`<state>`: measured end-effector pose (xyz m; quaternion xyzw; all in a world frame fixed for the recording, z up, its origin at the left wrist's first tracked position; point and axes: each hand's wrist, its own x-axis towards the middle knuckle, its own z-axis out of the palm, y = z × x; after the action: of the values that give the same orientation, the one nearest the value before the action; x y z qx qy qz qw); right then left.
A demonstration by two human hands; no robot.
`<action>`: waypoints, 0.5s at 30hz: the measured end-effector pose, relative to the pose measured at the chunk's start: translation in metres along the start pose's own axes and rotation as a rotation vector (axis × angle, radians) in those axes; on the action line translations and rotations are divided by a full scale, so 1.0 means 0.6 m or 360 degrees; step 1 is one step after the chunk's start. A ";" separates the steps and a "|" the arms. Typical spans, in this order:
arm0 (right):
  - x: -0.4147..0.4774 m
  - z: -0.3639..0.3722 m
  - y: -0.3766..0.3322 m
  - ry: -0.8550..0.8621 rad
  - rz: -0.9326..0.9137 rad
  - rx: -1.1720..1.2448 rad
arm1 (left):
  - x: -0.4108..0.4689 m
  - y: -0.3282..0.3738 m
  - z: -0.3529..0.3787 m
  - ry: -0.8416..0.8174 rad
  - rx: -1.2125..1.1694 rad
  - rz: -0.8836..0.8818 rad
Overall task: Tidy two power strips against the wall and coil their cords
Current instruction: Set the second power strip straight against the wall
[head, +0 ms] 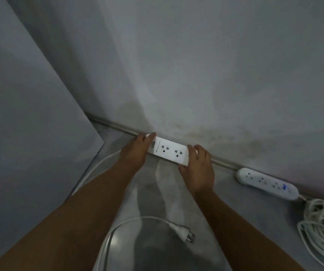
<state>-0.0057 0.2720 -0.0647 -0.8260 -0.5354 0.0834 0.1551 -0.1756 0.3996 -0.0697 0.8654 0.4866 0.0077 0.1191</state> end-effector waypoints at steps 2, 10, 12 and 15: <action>0.004 0.012 0.004 -0.0029 0.0042 0.0021 | 0.010 0.001 0.011 -0.0019 -0.0011 -0.0024; 0.021 0.047 0.021 -0.0045 0.0212 0.0219 | 0.036 0.012 0.035 -0.0064 0.0048 -0.0089; 0.026 0.052 0.025 -0.0040 0.0194 0.0223 | 0.041 0.006 0.034 -0.0093 0.0059 -0.0082; 0.021 0.055 0.032 -0.0067 0.0081 0.0114 | 0.030 0.007 0.045 -0.0074 -0.0055 -0.0152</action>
<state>0.0061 0.2816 -0.1020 -0.8313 -0.5141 0.1238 0.1710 -0.1594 0.4072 -0.0968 0.8390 0.5242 -0.0095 0.1456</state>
